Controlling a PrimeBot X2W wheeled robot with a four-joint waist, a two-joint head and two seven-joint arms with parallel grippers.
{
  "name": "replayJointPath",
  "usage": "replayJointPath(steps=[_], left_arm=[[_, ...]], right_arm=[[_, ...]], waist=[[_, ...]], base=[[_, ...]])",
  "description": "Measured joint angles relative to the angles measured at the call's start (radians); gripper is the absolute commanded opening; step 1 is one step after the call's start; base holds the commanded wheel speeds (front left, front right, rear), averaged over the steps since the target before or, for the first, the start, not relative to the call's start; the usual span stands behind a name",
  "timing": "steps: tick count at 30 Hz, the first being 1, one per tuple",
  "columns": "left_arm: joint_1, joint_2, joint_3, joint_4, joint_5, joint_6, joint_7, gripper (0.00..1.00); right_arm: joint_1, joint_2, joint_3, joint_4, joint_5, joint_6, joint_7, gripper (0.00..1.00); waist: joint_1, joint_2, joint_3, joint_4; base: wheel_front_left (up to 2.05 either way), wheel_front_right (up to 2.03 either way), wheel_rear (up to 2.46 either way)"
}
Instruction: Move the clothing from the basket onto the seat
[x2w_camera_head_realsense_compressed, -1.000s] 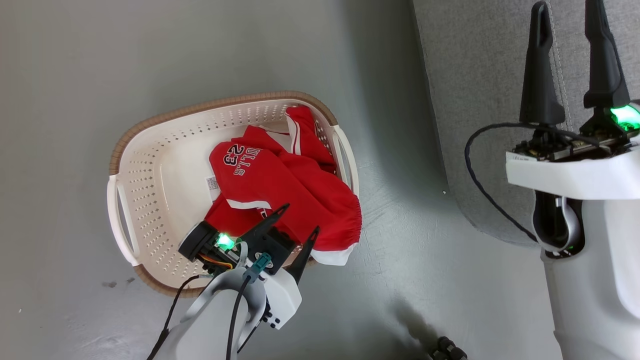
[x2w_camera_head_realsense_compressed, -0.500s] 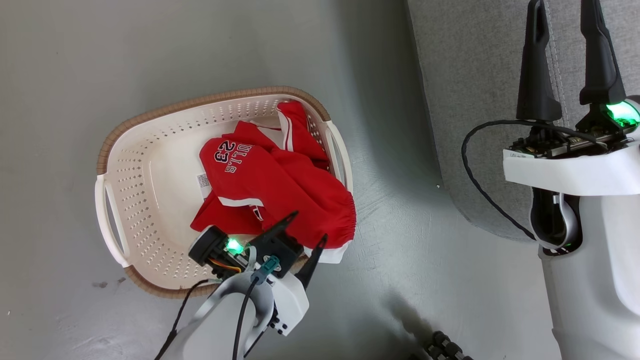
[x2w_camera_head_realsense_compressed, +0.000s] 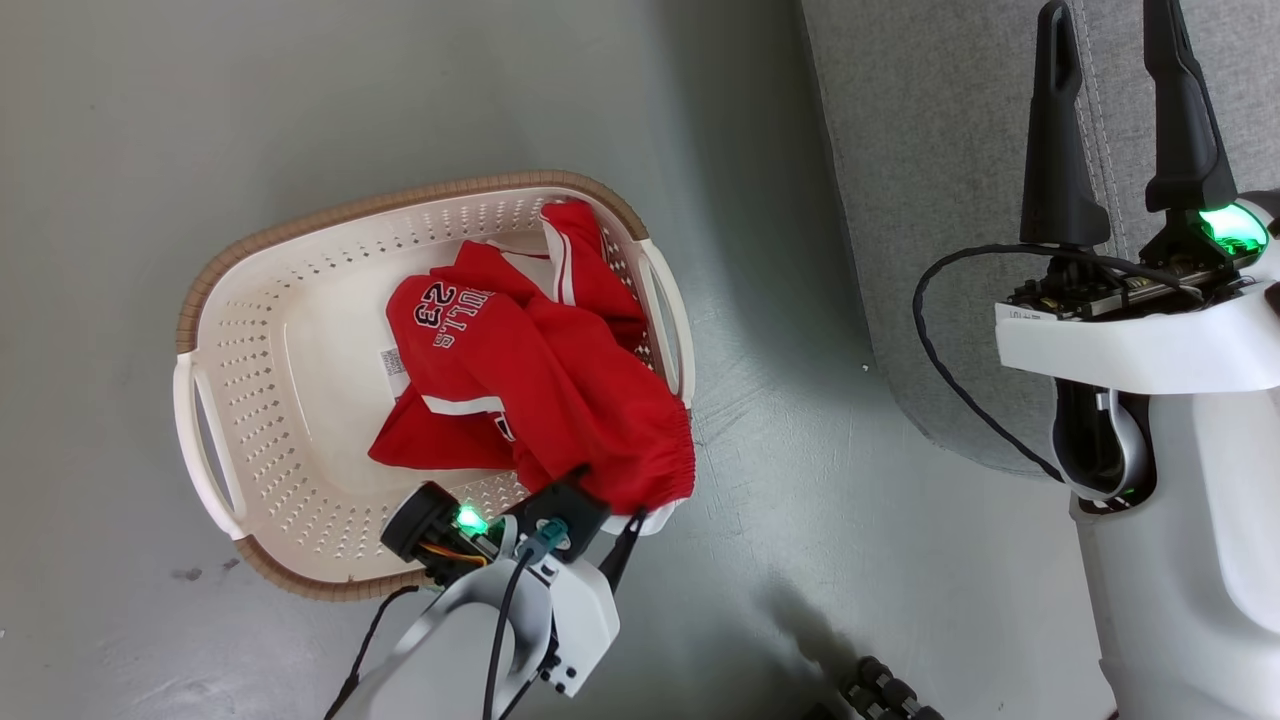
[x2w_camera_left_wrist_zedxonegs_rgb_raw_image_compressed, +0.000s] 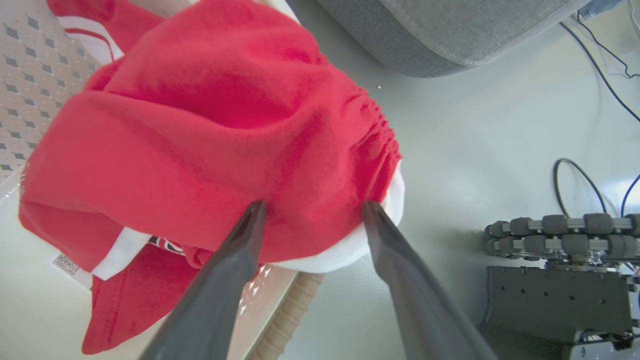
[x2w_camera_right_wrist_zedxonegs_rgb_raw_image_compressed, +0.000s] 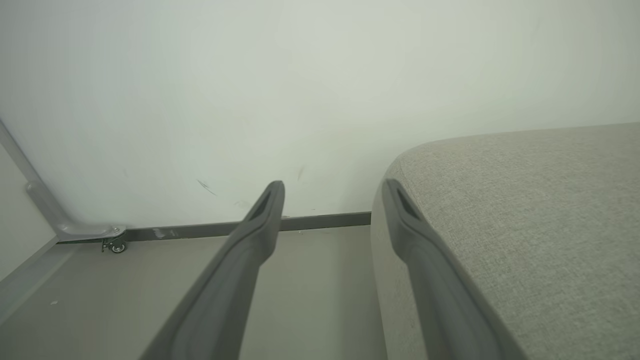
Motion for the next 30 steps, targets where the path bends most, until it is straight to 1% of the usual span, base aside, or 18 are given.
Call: replayJointPath(steps=[3,8,9,10,11,13,14,15,16,20,30], left_arm=[[-0.015,0.000,0.004,0.011,-0.007,0.001,0.004,1.00],[-0.051,0.000,0.016,0.021,-0.007,0.036,0.009,1.00],[-0.056,0.000,0.016,0.024,-0.008,0.037,0.009,1.00],[-0.059,0.000,0.016,0.025,-0.008,0.038,0.009,0.93],[-0.060,0.000,0.016,0.026,-0.010,0.039,0.009,0.82],[-0.060,0.000,0.015,0.030,-0.021,0.045,0.009,0.48],[-0.061,0.000,0.015,0.033,-0.025,0.045,0.009,0.39],[-0.063,0.000,0.015,0.036,-0.025,0.046,0.009,0.23],[-0.065,0.000,0.014,0.037,-0.026,0.049,0.009,0.00],[-0.078,0.000,0.011,0.041,-0.036,0.054,0.007,0.00],[-0.120,-0.001,0.036,0.058,-0.043,0.087,-0.033,0.00]], right_arm=[[0.000,0.000,-0.003,0.000,0.000,0.000,0.000,1.00],[0.000,0.000,-0.011,0.000,0.000,0.000,0.000,1.00],[0.000,0.000,-0.011,0.000,0.000,0.000,0.000,1.00],[0.000,0.000,-0.011,-0.001,0.001,0.000,0.000,1.00],[0.000,0.000,-0.011,-0.001,0.002,0.000,0.000,1.00],[0.000,0.000,-0.011,-0.002,0.006,0.000,0.000,1.00],[0.000,0.000,-0.011,-0.002,0.009,0.000,0.000,1.00],[-0.001,0.000,-0.011,-0.003,0.010,0.000,0.000,1.00],[-0.001,0.000,-0.011,-0.003,0.010,0.000,0.000,1.00],[-0.018,0.000,-0.020,-0.003,0.010,0.000,0.000,1.00],[-0.019,0.000,-0.030,-0.003,0.010,0.000,0.000,1.00]], waist=[[0.0000,0.0000,0.004,-0.004],[0.0000,0.0000,0.015,-0.010],[0.0000,0.0000,0.017,-0.011],[0.0000,0.0000,0.019,-0.013],[0.0000,0.0000,0.021,-0.014],[0.0000,0.0000,0.026,-0.016],[0.0000,0.0000,0.028,-0.017],[0.0000,0.0000,0.029,-0.018],[0.0000,0.0000,0.031,-0.019],[0.0000,0.0000,0.033,-0.020],[0.0000,0.0000,0.021,-0.011]], base=[[0.00,0.00,0.00],[0.00,0.00,0.00],[0.00,0.00,0.00],[0.00,0.00,0.00],[0.00,0.00,0.00],[0.00,0.00,0.00],[0.00,0.00,0.00],[0.00,0.00,0.00],[0.00,0.00,0.00],[0.00,0.00,0.00],[0.00,0.00,0.00]])
